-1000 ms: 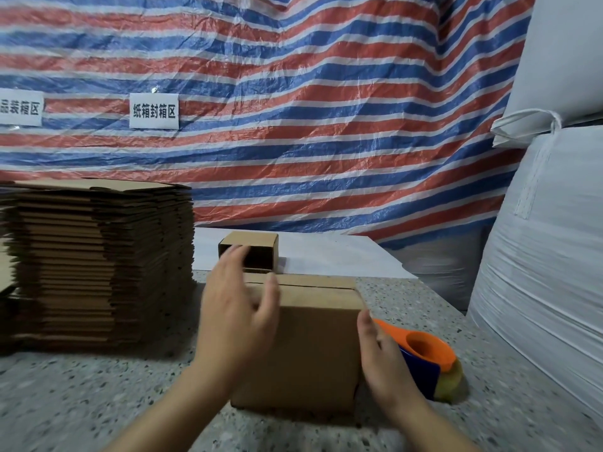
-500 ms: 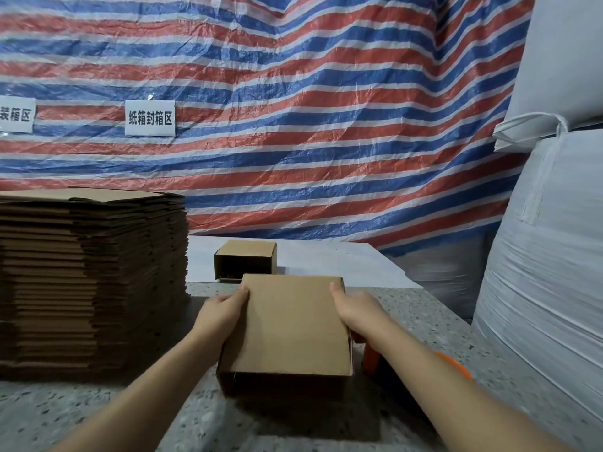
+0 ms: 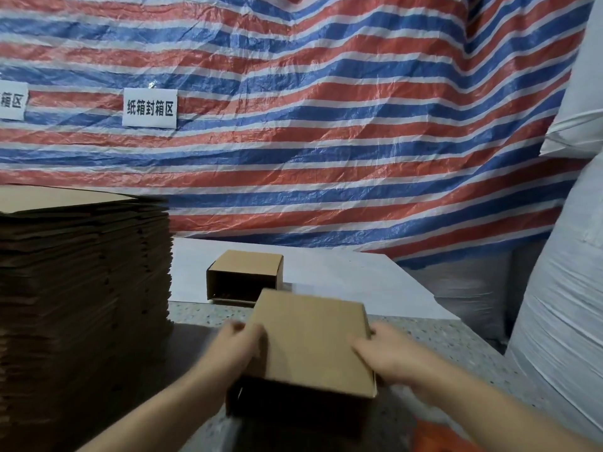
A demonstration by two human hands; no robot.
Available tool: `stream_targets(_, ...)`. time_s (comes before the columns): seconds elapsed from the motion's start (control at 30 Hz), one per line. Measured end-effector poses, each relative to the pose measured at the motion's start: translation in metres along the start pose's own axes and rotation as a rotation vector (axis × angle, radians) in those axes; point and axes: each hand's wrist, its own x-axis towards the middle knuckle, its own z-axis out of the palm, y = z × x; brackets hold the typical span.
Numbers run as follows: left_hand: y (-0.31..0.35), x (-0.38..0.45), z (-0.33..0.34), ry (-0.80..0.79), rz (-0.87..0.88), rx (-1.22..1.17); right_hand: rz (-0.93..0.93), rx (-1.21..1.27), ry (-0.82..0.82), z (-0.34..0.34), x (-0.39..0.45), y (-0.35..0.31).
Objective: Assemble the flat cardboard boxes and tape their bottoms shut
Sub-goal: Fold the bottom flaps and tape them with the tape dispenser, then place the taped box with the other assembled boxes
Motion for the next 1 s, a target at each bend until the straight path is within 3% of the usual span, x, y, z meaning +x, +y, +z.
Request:
stream_targets(0.13,0.043,0.070,0.034,-0.052,0.092,0.019,0.026,0.131,0.235,-0.028,0.086,-0.010)
stream_targets(0.27,0.073,0.142,0.069,-0.015,0.208,0.259,0.109,0.227,0.260,-0.033,0.170,-0.015)
stream_targets(0.5,0.083,0.232,0.086,0.136,0.283,0.859,0.087,0.325,0.239,-0.016,0.264,-0.012)
stream_targets(0.67,0.064,0.264,0.091,0.091,0.213,1.022,0.073,0.162,0.259,0.003,0.296,0.003)
stream_targets(0.9,0.040,0.265,0.091,0.284,0.492,1.107,0.058,0.161,0.286,0.021,0.307,0.006)
stream_targets(1.0,0.035,0.259,0.087,0.261,0.534,1.121,0.066,0.163,0.288,0.022,0.297,0.006)
